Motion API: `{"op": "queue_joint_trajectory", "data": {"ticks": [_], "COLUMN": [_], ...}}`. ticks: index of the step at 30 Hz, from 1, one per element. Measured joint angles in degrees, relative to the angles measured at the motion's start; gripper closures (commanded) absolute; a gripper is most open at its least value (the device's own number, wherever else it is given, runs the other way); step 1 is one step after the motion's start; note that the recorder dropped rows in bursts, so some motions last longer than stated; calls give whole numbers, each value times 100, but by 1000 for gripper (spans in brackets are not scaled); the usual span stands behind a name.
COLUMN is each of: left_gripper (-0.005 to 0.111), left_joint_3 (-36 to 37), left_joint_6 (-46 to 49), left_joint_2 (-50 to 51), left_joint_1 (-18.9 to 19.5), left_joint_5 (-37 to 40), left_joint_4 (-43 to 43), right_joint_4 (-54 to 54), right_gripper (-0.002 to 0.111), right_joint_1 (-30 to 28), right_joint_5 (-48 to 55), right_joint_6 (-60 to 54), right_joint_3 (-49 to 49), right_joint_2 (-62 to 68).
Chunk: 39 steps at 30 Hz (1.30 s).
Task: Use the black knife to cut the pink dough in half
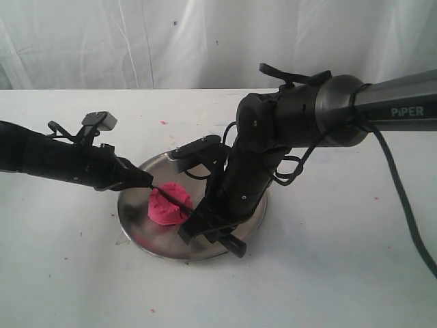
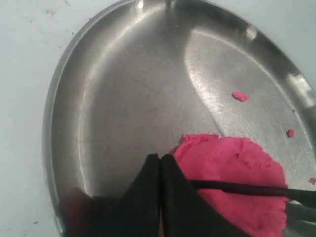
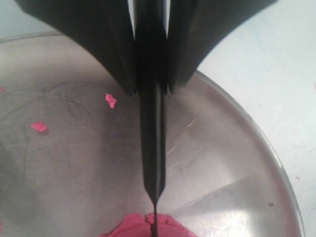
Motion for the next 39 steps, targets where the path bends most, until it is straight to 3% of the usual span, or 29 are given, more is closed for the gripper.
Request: {"op": "queue_joint_trajectory", "data": {"ticks": [22,39], "left_gripper": [107,107], "left_joint_3": [-80,-80], "left_joint_6": [142,49], "left_joint_2": [118,-933], "left_joint_1": [0,12], "left_joint_5": [37,-460], "left_joint_4": [-119,70], "right_joint_4": [0,0], "right_gripper": [108,108], "right_joint_1": [0,0], "right_joint_5": [-19,327], "right_joint_6": [-24,-24], "right_joint_3": [0,0], "right_joint_2": [208,208]}}
